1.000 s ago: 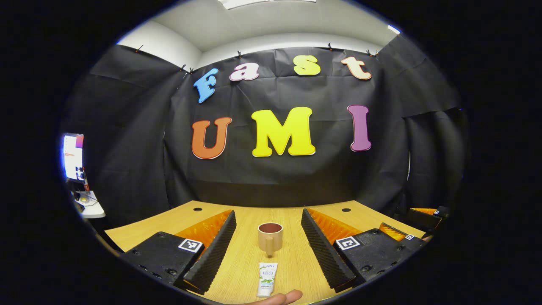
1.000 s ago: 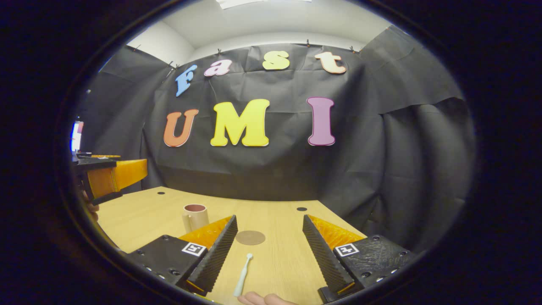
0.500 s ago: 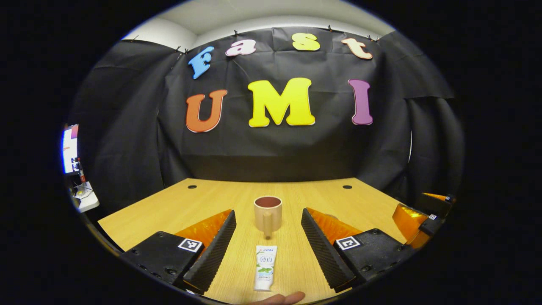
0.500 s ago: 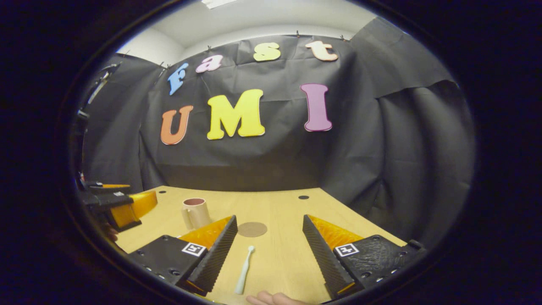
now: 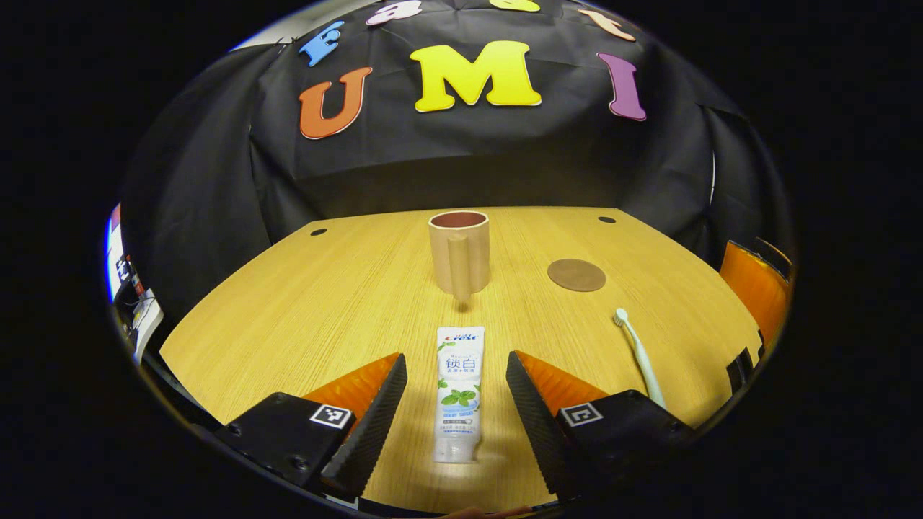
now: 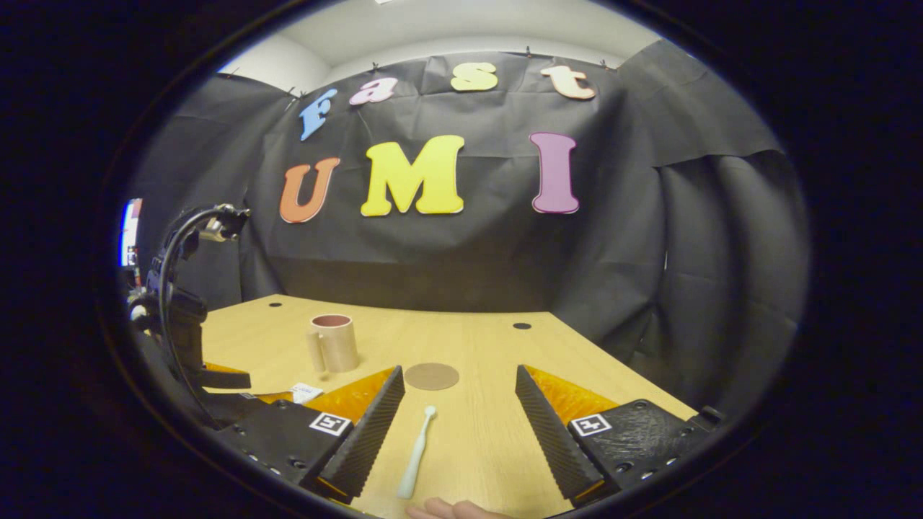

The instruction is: Put the toothbrush and toothpaste on the desktop into the cup, then pick up the cup and place it on the coaster on the desktop.

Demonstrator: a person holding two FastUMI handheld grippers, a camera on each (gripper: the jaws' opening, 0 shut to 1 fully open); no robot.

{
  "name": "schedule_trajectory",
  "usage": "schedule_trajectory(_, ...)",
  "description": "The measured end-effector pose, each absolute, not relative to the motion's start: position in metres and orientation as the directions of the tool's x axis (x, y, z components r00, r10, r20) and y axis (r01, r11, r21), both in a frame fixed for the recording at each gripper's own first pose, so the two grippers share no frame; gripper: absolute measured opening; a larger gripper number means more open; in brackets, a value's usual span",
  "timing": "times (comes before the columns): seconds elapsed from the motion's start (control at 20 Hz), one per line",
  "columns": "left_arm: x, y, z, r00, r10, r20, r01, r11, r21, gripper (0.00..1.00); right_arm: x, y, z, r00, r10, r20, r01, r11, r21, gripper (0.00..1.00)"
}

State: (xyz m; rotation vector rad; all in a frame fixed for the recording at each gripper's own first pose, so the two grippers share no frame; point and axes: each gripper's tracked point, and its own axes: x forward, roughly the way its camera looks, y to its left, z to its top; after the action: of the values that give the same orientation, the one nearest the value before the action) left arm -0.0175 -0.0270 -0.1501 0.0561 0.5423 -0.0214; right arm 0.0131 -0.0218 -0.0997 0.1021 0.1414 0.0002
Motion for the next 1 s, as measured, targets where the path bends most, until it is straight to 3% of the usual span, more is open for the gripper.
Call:
schedule_trajectory(0.3,-0.015,-0.030,-0.185,0.778,-0.018,-0.628,0.011,1.000,-0.015,0.84,0.013,-0.032,-0.098,0.991,-0.013,-0.134,0.026,0.995,0.098,0.94)
schedule_trajectory(0.4,-0.015,-0.028,-0.192,0.760,-0.008,-0.650,0.009,1.000,-0.003,0.78,0.013,-0.035,-0.097,0.991,-0.019,-0.133,0.033,0.994,0.106,0.94)
schedule_trajectory(0.6,-0.016,-0.026,-0.190,0.755,-0.021,-0.655,0.024,1.000,-0.004,0.71,0.013,-0.036,-0.098,0.990,-0.022,-0.137,0.037,0.993,0.111,0.94)
schedule_trajectory(0.7,-0.017,-0.026,-0.191,0.753,-0.026,-0.657,0.031,1.000,-0.005,0.75,0.013,-0.036,-0.099,0.990,-0.017,-0.140,0.034,0.993,0.114,0.94)
schedule_trajectory(0.8,-0.017,-0.025,-0.192,0.752,-0.032,-0.658,0.040,0.999,-0.002,0.67,0.013,-0.035,-0.098,0.990,-0.018,-0.138,0.033,0.994,0.107,0.96)
schedule_trajectory(0.85,-0.018,-0.024,-0.192,0.752,-0.037,-0.658,0.047,0.999,-0.003,0.72,0.014,-0.036,-0.098,0.990,-0.021,-0.136,0.036,0.994,0.104,0.94)
schedule_trajectory(1.0,-0.016,-0.022,-0.191,0.752,-0.045,-0.658,0.062,0.998,0.003,0.50,0.015,-0.036,-0.099,0.990,-0.020,-0.140,0.035,0.994,0.107,0.94)
